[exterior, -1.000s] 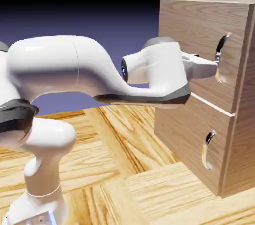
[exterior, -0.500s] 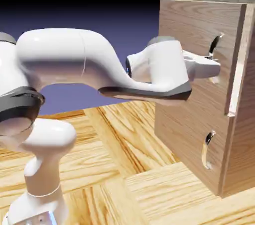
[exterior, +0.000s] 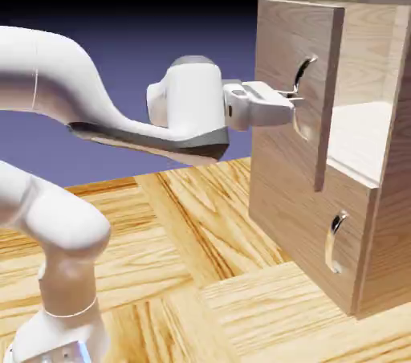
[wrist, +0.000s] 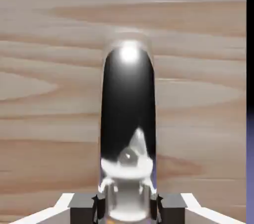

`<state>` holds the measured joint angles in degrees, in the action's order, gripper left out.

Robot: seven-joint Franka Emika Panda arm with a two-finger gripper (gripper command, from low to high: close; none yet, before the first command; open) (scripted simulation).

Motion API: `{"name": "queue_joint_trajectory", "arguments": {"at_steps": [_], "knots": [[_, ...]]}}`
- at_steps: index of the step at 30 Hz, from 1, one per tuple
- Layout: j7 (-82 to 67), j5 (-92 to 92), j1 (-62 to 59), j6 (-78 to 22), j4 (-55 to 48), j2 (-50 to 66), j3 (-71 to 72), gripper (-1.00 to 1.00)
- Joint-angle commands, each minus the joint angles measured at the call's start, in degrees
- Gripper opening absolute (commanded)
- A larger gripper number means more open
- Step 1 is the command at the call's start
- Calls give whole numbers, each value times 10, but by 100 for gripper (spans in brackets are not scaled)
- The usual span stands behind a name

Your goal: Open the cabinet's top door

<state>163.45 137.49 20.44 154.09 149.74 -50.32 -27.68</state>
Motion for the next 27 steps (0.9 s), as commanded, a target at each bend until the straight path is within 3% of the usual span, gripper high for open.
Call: {"name": "queue_joint_trajectory", "arguments": {"at_steps": [1,13,27], "knots": [[-13,-26,-17,-8,16,-13,20,-100],[-163,-325,-106,-119,149,-169,219,-100],[-263,-665,-53,-351,177,-260,483,-100]]}}
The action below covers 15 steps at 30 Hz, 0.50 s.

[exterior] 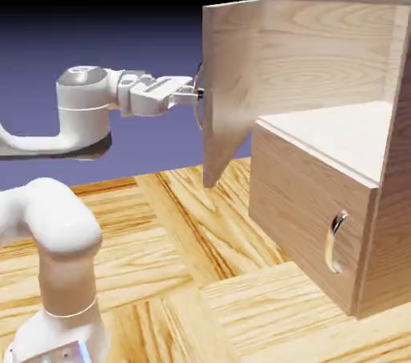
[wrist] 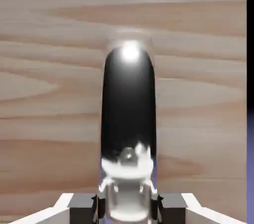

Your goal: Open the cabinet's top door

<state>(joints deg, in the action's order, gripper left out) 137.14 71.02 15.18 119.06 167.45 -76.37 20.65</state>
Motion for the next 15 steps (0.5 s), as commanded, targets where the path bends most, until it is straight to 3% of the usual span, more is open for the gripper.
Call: {"name": "queue_joint_trajectory", "arguments": {"at_steps": [1,15], "knots": [[-2,-22,4,-20,-5,2,21,-100],[5,-269,-77,-302,-195,105,311,-100]]}}
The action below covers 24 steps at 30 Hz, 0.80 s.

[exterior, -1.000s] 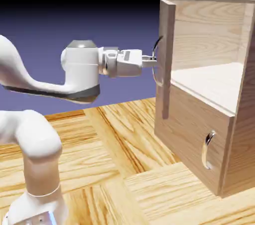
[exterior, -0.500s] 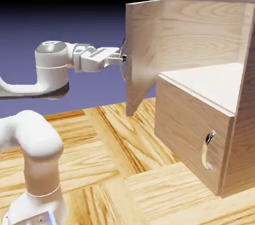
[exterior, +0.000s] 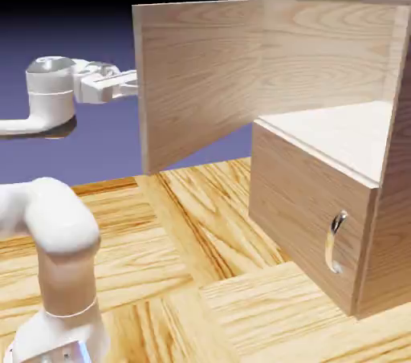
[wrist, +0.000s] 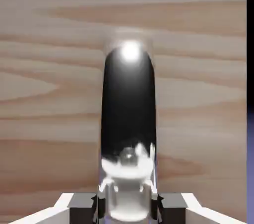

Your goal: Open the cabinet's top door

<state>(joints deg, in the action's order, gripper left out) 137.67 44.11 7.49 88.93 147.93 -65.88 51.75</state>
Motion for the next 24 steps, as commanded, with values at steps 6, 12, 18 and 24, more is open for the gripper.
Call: {"name": "queue_joint_trajectory", "arguments": {"at_steps": [6,12,18,24], "knots": [[-1,-63,-104,-109,-125,37,106,-100],[-12,-105,-219,-201,-249,47,192,-100],[-35,-134,-333,-284,-374,37,259,-100],[-67,-152,-441,-361,-498,15,307,-100]]}}
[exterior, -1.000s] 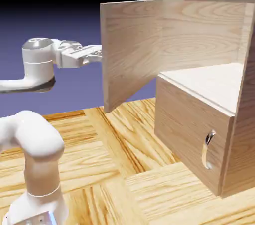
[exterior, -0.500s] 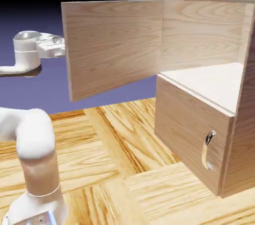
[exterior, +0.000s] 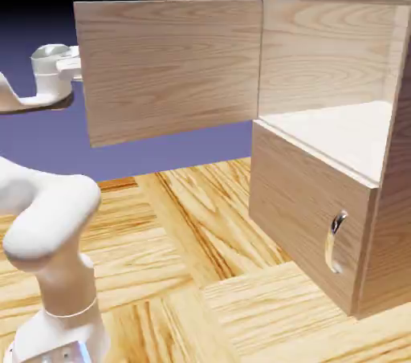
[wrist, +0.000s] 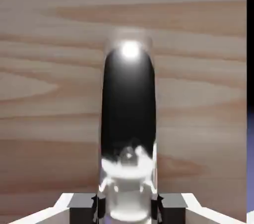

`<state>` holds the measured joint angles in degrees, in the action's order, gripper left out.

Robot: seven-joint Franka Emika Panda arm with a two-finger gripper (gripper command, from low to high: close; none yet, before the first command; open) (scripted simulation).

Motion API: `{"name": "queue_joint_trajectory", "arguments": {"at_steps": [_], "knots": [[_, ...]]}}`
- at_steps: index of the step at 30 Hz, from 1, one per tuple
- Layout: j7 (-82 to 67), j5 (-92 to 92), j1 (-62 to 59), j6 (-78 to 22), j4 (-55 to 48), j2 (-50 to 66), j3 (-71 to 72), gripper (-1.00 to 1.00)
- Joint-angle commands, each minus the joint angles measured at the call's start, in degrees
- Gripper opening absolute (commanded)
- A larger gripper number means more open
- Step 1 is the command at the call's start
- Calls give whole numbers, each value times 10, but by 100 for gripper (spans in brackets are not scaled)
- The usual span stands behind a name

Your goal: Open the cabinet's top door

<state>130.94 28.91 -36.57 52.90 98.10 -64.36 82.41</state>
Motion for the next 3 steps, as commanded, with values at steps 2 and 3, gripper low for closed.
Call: {"name": "queue_joint_trajectory", "arguments": {"at_steps": [2,3], "knots": [[-12,-3,-34,-25,-41,-9,13,-100],[-19,-4,-51,-38,-62,-13,18,-100]]}}
